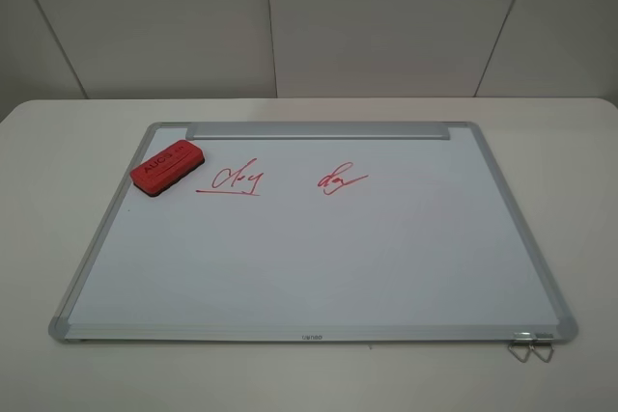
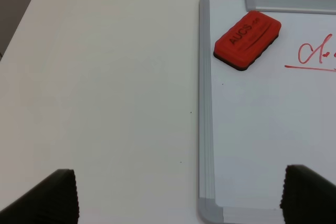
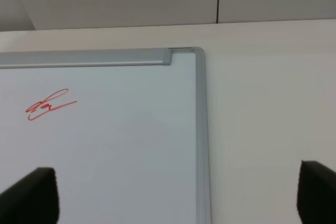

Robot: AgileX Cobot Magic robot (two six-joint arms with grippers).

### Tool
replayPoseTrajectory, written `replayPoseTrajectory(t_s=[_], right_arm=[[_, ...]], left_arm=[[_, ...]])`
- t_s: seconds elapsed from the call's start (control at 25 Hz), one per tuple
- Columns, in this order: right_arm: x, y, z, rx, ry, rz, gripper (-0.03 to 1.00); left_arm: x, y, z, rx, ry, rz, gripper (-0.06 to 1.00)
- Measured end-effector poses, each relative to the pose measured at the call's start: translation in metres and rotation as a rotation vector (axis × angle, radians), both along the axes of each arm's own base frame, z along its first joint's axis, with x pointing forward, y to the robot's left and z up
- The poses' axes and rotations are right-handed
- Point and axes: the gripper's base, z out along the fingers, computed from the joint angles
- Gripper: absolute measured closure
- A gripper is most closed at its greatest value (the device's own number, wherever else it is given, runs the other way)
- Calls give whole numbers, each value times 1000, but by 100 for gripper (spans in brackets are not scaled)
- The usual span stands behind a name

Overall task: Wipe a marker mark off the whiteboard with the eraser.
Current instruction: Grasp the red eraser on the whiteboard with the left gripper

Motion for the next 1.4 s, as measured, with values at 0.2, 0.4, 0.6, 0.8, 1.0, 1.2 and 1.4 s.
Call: replayPoseTrajectory(t_s=[0.2,0.4,0.6,0.8,1.0,1.2,1.4], right_arm=[[0,0,0,0,0,0,14],[0,0,0,0,0,0,14],[0,0,0,0,0,0,14],[0,0,0,0,0,0,14],[0,0,0,0,0,0,14],[0,0,0,0,0,0,14],[0,0,0,0,0,0,14]], left_arm=[[0,0,0,0,0,0,17],[0,0,0,0,0,0,17],[0,0,0,0,0,0,17],[0,0,0,0,0,0,17],[0,0,0,0,0,0,17],[0,-1,0,-8,0,-5,17],[10,0,4,-1,53,-37,17]])
